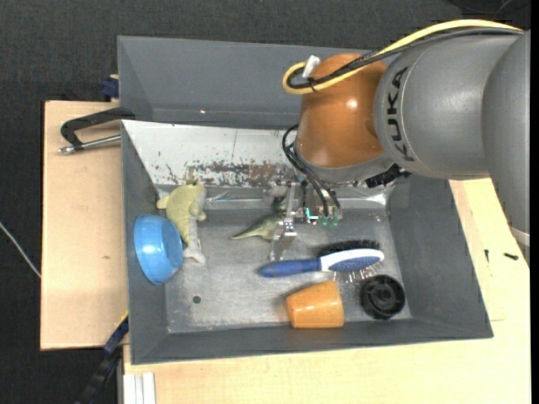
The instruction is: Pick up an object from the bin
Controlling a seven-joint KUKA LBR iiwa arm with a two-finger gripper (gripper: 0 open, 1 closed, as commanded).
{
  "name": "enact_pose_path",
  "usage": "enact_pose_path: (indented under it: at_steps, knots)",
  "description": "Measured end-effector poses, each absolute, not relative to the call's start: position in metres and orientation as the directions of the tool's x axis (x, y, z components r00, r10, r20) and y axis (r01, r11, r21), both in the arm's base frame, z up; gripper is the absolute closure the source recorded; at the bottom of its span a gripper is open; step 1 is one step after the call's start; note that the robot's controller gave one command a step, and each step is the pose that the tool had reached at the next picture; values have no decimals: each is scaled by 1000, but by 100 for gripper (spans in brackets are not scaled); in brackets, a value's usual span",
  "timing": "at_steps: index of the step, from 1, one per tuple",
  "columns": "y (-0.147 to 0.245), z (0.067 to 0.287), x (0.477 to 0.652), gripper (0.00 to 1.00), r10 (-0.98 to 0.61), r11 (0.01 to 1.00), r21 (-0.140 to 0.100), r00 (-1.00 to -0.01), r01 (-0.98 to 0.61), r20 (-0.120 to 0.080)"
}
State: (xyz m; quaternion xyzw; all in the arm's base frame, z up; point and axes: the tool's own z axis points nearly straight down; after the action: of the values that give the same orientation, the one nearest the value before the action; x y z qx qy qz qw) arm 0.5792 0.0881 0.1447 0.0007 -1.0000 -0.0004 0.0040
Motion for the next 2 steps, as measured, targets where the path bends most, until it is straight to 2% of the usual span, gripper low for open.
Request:
enact_pose_path:
  at_steps: [1, 2]
  knots:
    - [65, 96, 566, 0, -194, 981, 2, -981, -194, -26]
    - [64, 97, 567, 100, -192, 981, 3, -981, -193, -22]
